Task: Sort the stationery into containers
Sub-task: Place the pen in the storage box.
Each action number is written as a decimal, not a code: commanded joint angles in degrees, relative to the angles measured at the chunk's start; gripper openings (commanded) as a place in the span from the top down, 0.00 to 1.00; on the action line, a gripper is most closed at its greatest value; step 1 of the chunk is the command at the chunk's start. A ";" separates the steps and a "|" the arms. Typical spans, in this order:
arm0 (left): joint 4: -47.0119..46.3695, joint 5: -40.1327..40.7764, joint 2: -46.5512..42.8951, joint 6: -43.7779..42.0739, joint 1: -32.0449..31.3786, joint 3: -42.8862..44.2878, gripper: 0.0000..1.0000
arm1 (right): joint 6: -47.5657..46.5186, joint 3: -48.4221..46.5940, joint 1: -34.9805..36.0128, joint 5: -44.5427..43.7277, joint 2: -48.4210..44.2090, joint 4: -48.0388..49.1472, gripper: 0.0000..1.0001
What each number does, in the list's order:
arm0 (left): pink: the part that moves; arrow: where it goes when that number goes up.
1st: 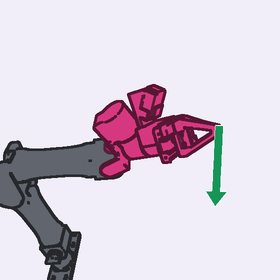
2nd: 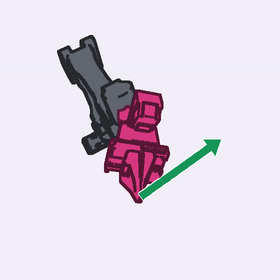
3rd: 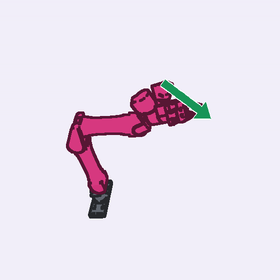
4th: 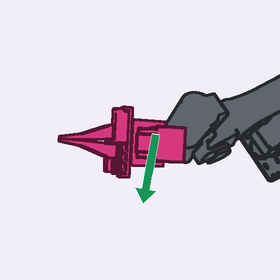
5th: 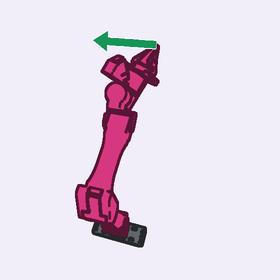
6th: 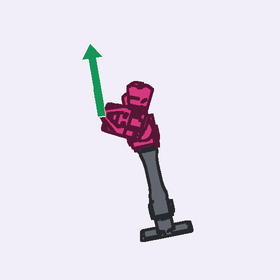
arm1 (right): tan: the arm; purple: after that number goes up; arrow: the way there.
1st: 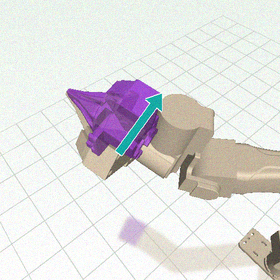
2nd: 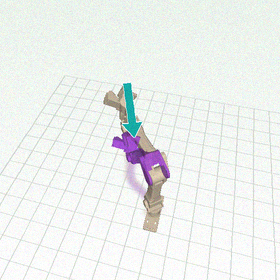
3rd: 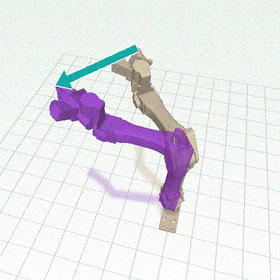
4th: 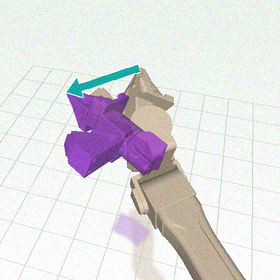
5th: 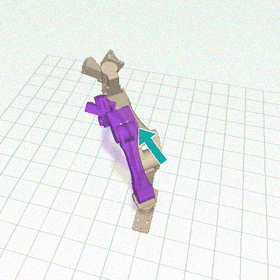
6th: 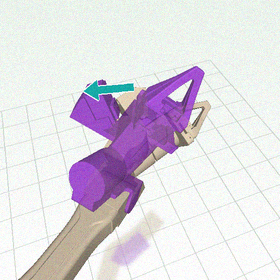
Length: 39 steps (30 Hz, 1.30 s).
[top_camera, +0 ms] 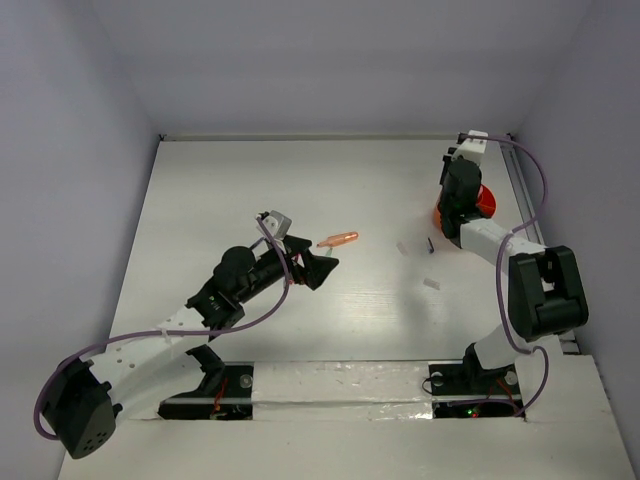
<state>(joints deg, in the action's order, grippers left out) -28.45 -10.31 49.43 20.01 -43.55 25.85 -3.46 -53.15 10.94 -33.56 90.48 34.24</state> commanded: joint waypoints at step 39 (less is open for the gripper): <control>-2.23 1.78 -2.67 -0.50 -0.22 -0.62 0.01 | 7.15 10.87 1.45 -0.28 -10.41 -1.37 0.59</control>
<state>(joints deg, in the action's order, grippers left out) -28.42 -8.69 48.01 19.99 -43.55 25.85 2.63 -42.35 12.08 -32.60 81.71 32.01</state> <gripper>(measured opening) 0.989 0.408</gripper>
